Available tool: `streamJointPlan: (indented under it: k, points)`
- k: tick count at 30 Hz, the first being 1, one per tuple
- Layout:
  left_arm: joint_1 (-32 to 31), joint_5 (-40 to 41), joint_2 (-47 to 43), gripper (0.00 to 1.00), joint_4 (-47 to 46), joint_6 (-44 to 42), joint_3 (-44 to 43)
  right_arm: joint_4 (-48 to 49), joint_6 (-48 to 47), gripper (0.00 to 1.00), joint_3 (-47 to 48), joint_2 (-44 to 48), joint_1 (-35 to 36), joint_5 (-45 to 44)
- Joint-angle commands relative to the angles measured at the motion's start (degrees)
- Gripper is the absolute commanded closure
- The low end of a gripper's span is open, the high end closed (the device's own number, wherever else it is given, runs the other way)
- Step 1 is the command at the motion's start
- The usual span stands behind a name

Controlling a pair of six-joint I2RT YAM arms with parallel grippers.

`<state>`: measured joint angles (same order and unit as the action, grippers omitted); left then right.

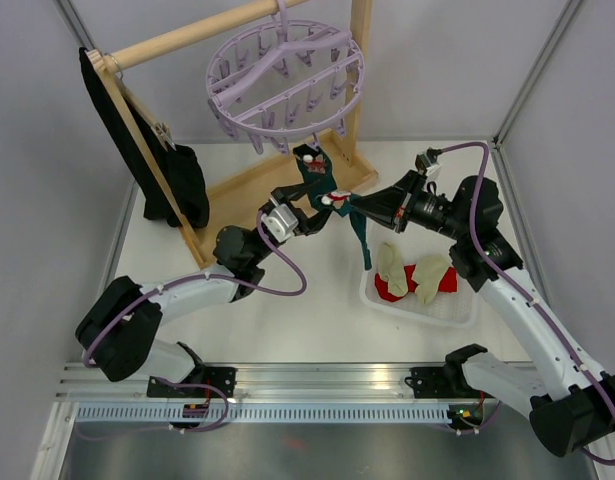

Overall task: Clip the socks to the hanger
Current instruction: Pick up the sock from the bin.

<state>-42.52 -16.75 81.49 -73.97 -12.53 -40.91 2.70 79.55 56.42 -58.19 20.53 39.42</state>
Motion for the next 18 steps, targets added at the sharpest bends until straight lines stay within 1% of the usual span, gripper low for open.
streamJointPlan:
  k: [1,7,10,11,12,13,16,17,18]
  points:
    - [-0.4,-2.0,-2.9,0.42,-15.9,1.9,-0.5,3.0,1.1,1.0,-1.0,-0.1,0.3,0.2]
    - [-0.4,-3.4,-6.0,0.54,-13.4,2.2,0.5,3.9,1.7,1.0,-1.4,-0.9,0.6,-0.2]
    - [-0.4,-5.3,-7.5,0.63,-10.9,3.0,0.6,4.2,1.8,1.0,-1.1,-1.5,0.8,-0.5]
    - [-0.4,-6.0,-7.9,0.69,-9.8,3.2,0.4,4.2,1.8,1.0,-1.1,-1.7,0.9,-0.7]
    - [-0.4,-7.3,-8.6,0.71,-8.3,3.5,0.1,4.2,1.8,1.0,-0.9,-1.9,1.0,-0.7]
    - [-0.4,-7.9,-9.1,0.76,-5.4,3.6,0.0,4.4,1.9,1.0,-0.8,-2.2,1.0,-0.7]
    - [-0.4,-10.0,-10.6,0.84,-1.0,3.9,-0.6,4.9,2.1,1.0,-0.1,-2.7,1.0,-0.8]
    - [-0.4,-10.3,-10.9,0.9,0.7,4.0,-0.7,4.9,2.1,1.0,0.2,-2.9,1.1,-0.8]
    - [-0.4,-10.8,-11.2,0.94,1.4,4.3,-0.6,5.1,2.2,1.0,0.4,-3.1,1.0,-0.8]
